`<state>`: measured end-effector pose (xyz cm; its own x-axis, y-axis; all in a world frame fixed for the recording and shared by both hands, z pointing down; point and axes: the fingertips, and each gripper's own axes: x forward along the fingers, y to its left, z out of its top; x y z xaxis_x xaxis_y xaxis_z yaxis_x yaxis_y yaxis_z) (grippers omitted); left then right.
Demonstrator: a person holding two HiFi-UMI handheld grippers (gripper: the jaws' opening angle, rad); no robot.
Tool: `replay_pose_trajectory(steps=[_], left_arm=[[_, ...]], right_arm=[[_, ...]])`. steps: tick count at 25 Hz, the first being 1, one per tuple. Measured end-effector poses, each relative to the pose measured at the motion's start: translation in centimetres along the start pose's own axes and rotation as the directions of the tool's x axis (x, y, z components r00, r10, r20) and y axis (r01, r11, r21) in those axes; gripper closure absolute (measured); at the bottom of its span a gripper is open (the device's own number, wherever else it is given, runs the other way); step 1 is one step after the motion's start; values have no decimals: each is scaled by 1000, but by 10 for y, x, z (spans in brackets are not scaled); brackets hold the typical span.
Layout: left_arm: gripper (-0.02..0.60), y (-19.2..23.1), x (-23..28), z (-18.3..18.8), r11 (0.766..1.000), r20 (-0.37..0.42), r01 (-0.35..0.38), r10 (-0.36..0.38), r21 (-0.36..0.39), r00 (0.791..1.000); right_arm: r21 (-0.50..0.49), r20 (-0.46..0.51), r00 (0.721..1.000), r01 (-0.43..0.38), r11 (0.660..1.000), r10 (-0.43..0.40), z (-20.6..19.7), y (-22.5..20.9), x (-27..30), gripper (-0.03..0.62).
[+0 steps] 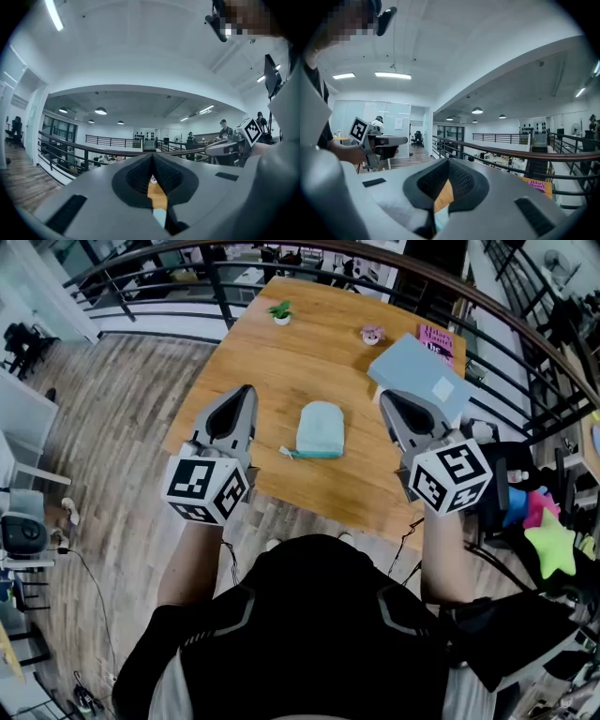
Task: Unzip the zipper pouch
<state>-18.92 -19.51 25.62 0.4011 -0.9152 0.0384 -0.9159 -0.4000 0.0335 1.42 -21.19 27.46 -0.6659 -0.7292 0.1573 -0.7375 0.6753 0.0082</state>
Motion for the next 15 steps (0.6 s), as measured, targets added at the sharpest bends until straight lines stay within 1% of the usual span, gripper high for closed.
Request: replay_pose_trajectory(steps=[2, 6, 9, 15], left_arm=[[552, -5, -1, 0, 1000, 4, 1, -1, 9, 1000], [552, -10, -2, 3, 1000, 41, -26, 25, 16, 999], [552, -12, -2, 1, 1000, 35, -21, 21, -3, 999], [552, -16, -4, -1, 1000, 21, -30, 30, 6, 999]], right_arm=[[-10, -13, 1000, -2, 1000, 2, -3, 0, -1, 588], [-18, -14, 1000, 4, 1000, -4, -5, -7, -4, 586], [-31, -14, 1000, 4, 1000, -5, -6, -8, -5, 586], [-43, -18, 1000, -3, 999, 2, -9, -7, -5, 586]])
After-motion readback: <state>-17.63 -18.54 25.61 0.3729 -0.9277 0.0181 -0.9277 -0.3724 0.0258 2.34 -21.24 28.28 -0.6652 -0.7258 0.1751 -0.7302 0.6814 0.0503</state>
